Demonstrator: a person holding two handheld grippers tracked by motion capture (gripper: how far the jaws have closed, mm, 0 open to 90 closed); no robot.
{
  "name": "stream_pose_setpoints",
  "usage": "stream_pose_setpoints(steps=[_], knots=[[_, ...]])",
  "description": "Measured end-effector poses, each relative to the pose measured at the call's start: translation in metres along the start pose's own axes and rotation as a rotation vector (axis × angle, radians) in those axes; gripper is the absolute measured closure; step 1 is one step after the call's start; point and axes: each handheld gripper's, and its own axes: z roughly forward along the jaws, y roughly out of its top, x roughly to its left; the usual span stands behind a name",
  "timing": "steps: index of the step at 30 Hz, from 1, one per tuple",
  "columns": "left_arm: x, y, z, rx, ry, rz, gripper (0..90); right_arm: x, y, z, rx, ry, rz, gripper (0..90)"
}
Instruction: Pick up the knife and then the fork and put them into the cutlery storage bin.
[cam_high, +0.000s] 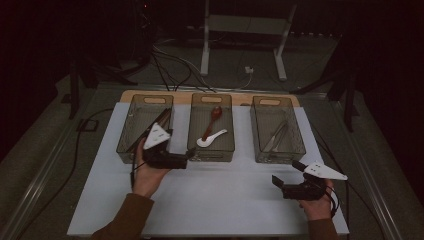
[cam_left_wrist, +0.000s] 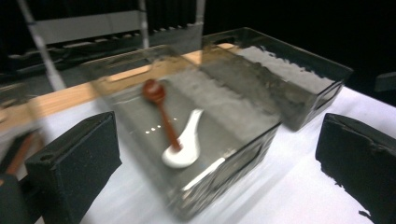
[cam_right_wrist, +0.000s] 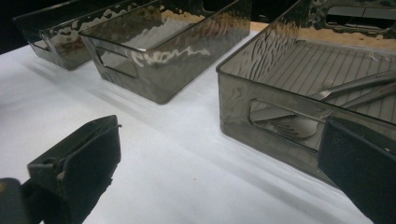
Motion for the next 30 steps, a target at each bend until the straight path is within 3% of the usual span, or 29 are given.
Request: stream_pose_setpoints(steps=[6, 9, 15, 23, 30], knots=[[0.021, -0.031, -0.042, -0.015, 0.062, -0.001, 0.9, 0.000, -0.001, -0.002, -0.010, -0.009, -0.007, 0.0], [0.027, -0.045, -0.055, 0.005, 0.088, 0.005, 0.9, 0.002, -0.002, -0.004, -0.019, -0.007, -0.010, 0.0], [0.039, -0.067, -0.076, 0.000, 0.133, -0.034, 0.9, 0.003, -0.004, -0.006, -0.021, -0.012, -0.015, 0.0], [0.047, -0.083, -0.087, -0.010, 0.171, -0.074, 0.9, 0.003, -0.007, -0.006, -0.019, -0.025, -0.021, 0.0], [0.050, -0.086, -0.091, -0.030, 0.180, -0.095, 0.9, 0.004, -0.007, -0.007, -0.026, -0.032, -0.028, 0.0]])
